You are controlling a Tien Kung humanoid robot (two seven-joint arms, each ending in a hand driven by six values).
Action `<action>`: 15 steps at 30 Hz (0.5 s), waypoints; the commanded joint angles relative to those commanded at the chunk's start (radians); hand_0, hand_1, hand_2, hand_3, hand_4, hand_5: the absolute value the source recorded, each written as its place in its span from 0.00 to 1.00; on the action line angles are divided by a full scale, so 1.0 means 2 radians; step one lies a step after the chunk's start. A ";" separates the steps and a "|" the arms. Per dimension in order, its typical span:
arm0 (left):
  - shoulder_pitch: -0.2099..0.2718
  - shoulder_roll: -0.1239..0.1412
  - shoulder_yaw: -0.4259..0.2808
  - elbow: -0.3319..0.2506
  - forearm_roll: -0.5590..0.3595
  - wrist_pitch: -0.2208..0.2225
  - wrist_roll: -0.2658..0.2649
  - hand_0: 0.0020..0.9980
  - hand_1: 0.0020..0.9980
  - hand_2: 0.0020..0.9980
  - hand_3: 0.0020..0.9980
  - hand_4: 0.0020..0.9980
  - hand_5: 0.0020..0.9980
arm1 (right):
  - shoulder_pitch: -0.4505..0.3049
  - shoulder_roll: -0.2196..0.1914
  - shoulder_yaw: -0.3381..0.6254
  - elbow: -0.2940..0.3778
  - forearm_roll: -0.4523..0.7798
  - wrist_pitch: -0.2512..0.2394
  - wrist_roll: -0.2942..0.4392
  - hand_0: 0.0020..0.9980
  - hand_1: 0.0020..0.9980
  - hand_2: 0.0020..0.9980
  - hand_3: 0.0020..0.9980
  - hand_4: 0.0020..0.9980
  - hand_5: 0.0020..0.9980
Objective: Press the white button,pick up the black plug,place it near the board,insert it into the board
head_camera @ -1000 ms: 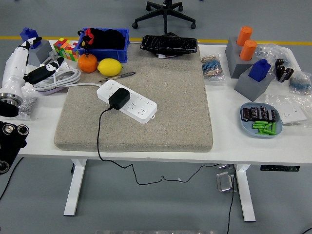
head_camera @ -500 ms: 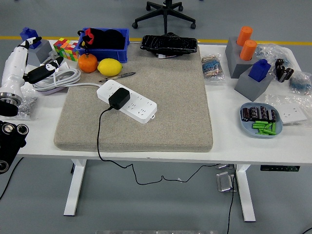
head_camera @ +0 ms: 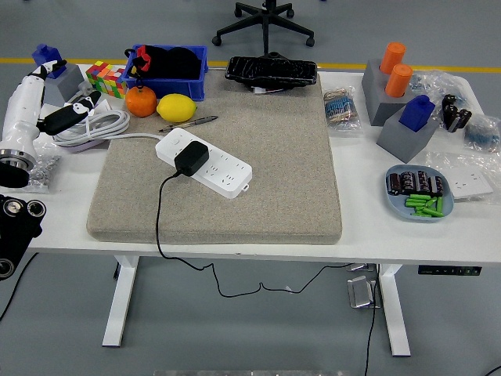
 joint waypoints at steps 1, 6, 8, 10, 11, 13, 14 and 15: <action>0.000 0.000 0.000 0.000 0.000 0.000 0.000 1.00 0.95 0.91 0.88 0.88 0.58 | 0.000 0.000 0.000 0.000 0.000 0.000 0.000 0.66 0.58 0.57 0.57 0.62 0.28; -0.002 0.000 0.001 0.000 0.000 -0.001 0.001 1.00 0.95 0.91 0.88 0.88 0.58 | 0.001 -0.001 0.001 0.001 0.001 0.000 0.000 0.66 0.58 0.57 0.57 0.62 0.29; -0.003 0.000 0.002 0.000 -0.001 -0.002 0.001 1.00 0.95 0.91 0.88 0.88 0.58 | 0.001 -0.001 0.001 0.001 0.001 0.001 0.000 0.66 0.58 0.57 0.57 0.62 0.29; -0.002 0.000 0.002 0.000 -0.001 -0.001 0.001 1.00 0.95 0.91 0.88 0.88 0.58 | 0.001 -0.001 0.002 0.001 0.000 0.001 -0.001 0.66 0.58 0.57 0.57 0.62 0.29; -0.002 -0.001 0.002 0.000 0.000 -0.002 0.002 1.00 0.95 0.91 0.88 0.88 0.58 | 0.001 -0.001 0.002 0.001 0.000 0.001 -0.001 0.66 0.58 0.57 0.57 0.62 0.29; -0.002 -0.001 0.002 -0.001 -0.001 -0.002 0.002 1.00 0.95 0.91 0.88 0.88 0.58 | 0.001 -0.001 0.002 0.001 0.000 0.001 -0.001 0.66 0.58 0.57 0.57 0.62 0.29; -0.002 -0.001 0.002 -0.001 -0.001 -0.002 0.002 1.00 0.95 0.91 0.88 0.88 0.58 | 0.001 -0.001 0.002 0.001 0.000 0.001 -0.001 0.66 0.58 0.57 0.57 0.62 0.29; -0.003 -0.001 0.003 -0.001 -0.001 -0.002 0.002 1.00 0.95 0.91 0.88 0.88 0.58 | 0.002 -0.001 0.002 0.001 0.000 0.001 -0.001 0.66 0.58 0.57 0.57 0.62 0.29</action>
